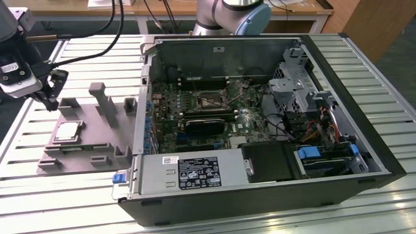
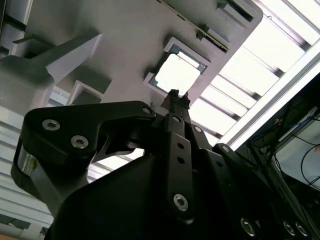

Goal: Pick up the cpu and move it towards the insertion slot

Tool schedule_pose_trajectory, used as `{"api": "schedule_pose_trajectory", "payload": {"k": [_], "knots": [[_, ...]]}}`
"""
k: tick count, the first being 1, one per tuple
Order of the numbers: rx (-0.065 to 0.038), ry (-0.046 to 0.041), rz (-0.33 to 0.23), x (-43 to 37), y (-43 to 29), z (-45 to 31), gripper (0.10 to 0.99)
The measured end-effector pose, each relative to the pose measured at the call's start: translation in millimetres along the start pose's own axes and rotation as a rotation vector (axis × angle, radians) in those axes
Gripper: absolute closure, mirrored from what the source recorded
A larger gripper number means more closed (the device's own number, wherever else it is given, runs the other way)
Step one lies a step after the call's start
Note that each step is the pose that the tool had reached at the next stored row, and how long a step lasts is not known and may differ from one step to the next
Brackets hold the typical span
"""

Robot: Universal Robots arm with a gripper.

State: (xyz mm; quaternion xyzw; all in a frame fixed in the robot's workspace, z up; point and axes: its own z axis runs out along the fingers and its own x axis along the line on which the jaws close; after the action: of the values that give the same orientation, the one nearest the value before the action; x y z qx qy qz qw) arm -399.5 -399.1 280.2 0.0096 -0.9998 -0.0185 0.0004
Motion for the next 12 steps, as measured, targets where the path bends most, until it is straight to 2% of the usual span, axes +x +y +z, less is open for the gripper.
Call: {"api": "schedule_pose_trajectory", "payload": {"k": [12], "knots": [[0.000, -0.0001, 0.000, 1.0, -3.3, 20.1, 0.984]]}}
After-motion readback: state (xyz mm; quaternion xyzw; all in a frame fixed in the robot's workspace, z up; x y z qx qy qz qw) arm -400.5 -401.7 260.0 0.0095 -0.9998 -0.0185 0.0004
